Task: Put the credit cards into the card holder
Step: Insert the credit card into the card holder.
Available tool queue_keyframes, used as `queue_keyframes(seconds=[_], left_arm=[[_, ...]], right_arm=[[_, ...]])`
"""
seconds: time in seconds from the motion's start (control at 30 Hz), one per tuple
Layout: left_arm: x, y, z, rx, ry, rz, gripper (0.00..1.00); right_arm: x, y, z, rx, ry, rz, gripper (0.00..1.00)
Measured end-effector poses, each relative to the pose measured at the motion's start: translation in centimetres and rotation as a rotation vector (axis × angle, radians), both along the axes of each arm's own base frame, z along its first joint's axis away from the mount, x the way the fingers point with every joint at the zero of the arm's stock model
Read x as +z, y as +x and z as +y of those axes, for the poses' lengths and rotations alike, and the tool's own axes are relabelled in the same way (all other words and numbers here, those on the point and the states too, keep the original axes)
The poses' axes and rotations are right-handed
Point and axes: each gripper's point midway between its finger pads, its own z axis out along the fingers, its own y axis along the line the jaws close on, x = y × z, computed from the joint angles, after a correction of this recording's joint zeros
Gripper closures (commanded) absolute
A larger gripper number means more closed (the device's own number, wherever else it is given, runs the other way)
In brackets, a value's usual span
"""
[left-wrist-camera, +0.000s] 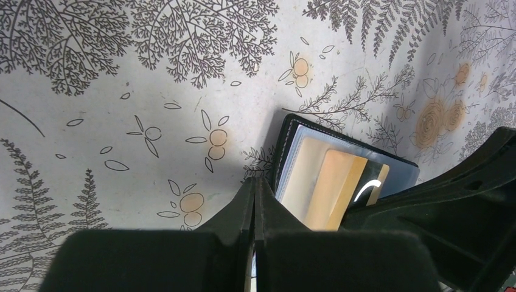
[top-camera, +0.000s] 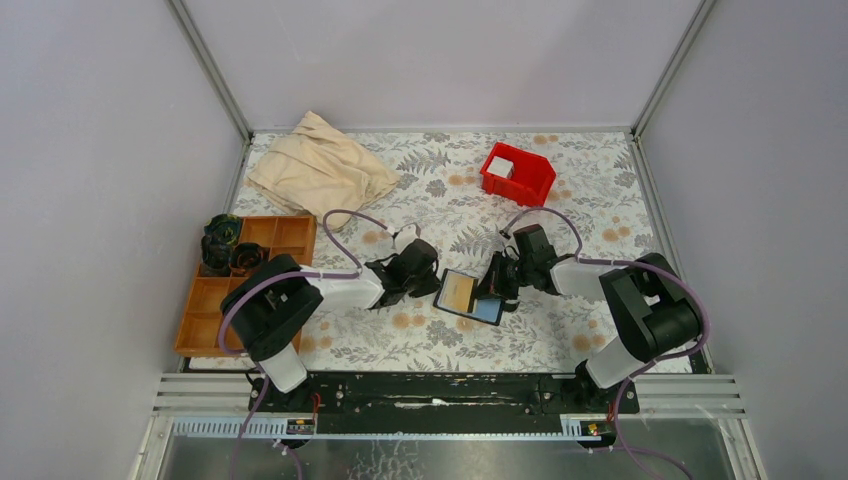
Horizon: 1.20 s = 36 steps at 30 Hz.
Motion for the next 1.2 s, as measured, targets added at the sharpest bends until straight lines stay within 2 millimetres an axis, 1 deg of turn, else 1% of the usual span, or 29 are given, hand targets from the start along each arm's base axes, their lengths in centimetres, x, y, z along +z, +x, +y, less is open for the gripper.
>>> queue_keyframes(seconds=[0.3, 0.5, 0.73, 0.87, 1.2], left_arm=[[0.0, -0.2, -0.1, 0.013, -0.027, -0.016, 1.00], [0.0, -0.7, -0.7, 0.013, -0.029, -0.037, 1.00], [-0.1, -0.8, -0.7, 0.049, -0.032, -0.062, 1.00], [-0.1, -1.3, -1.1, 0.058, -0.047, -0.072, 1.00], [-0.2, -1.3, -1.2, 0.093, -0.056, -0.082, 1.00]], right_arm=[[0.0, 0.1, 0.2, -0.036, 0.016, 0.030, 1.00], [-0.1, -0.4, 0.3, -0.055, 0.032, 0.066, 1.00], [-0.1, -0.3, 0.4, -0.079, 0.045, 0.078, 1.00], [-0.2, -0.5, 0.5, -0.097, 0.060, 0.088, 1.00], [-0.2, -0.4, 0.7, -0.139, 0.095, 0.099, 1.00]])
